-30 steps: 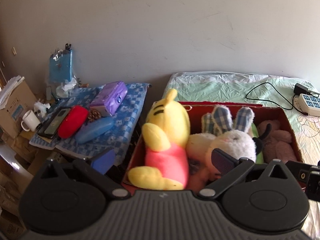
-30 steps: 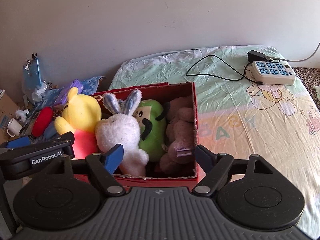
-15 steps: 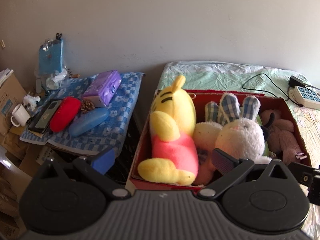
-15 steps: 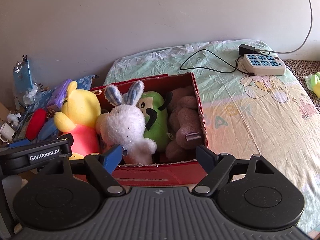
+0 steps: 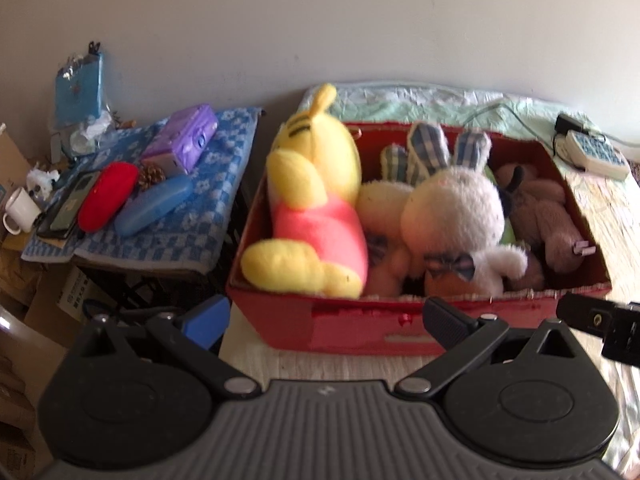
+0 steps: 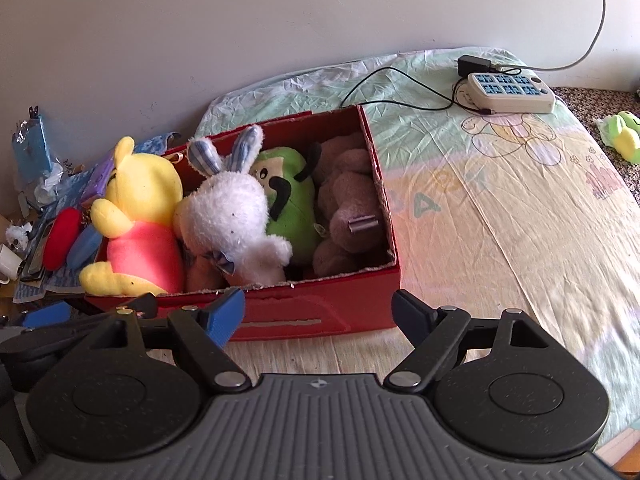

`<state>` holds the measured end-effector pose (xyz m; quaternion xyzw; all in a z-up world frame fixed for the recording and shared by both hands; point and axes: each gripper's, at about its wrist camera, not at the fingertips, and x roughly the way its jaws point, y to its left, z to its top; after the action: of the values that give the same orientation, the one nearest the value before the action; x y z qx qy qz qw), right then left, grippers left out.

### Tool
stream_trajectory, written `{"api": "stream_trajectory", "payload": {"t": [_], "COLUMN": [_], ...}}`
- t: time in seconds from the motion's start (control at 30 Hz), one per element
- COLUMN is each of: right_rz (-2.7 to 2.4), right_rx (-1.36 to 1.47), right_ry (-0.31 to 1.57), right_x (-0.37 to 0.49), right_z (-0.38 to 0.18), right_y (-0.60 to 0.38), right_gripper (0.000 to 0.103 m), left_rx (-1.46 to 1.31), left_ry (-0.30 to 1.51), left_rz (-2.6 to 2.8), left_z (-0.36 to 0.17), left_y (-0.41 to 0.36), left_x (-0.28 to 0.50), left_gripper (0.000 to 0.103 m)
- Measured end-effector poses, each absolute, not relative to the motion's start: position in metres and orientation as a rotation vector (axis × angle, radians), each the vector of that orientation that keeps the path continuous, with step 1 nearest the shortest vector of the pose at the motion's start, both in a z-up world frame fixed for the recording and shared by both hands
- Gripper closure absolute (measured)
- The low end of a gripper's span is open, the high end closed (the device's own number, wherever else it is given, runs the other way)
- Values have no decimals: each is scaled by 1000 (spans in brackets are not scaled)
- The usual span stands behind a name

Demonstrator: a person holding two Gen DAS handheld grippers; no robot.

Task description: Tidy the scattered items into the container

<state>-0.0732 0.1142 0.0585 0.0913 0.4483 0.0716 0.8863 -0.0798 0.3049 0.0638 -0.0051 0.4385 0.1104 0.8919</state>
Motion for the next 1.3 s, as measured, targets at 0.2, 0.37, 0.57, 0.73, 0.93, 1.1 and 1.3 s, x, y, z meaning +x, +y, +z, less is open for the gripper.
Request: {"api": "stream_trajectory", "payload": {"t": [0.2, 0.37, 0.57, 0.73, 0.93, 1.1, 1.3], "right_rz": [127, 138, 135, 45, -26, -50, -24], "right_rx": [220, 194, 199, 237, 257, 223, 193], "right_ry": [929, 950, 991, 1028, 1031, 1013, 992], "right_x": [-80, -85, -92, -93, -94, -91, -85], "right_z": [55, 50, 37, 24, 20, 22, 27], "right_y": [114, 122, 111, 82, 48, 24, 1], "right_gripper": [20, 20, 20, 20, 20, 20, 20], "left_rx": [-22, -45, -29, 27, 57, 90, 83], "left_ry": [942, 971, 1038, 1051, 1073, 1068, 1064], "left_rz": [240, 206, 131, 63, 8, 1, 33], "left_z": [56, 48, 31, 27, 20, 23, 28], "left_y": [309, 310, 294, 266, 229, 198, 172], "left_x": [-85, -91, -94, -94, -89, -88, -84], "left_gripper": [1, 1, 1, 1, 1, 1, 1]}}
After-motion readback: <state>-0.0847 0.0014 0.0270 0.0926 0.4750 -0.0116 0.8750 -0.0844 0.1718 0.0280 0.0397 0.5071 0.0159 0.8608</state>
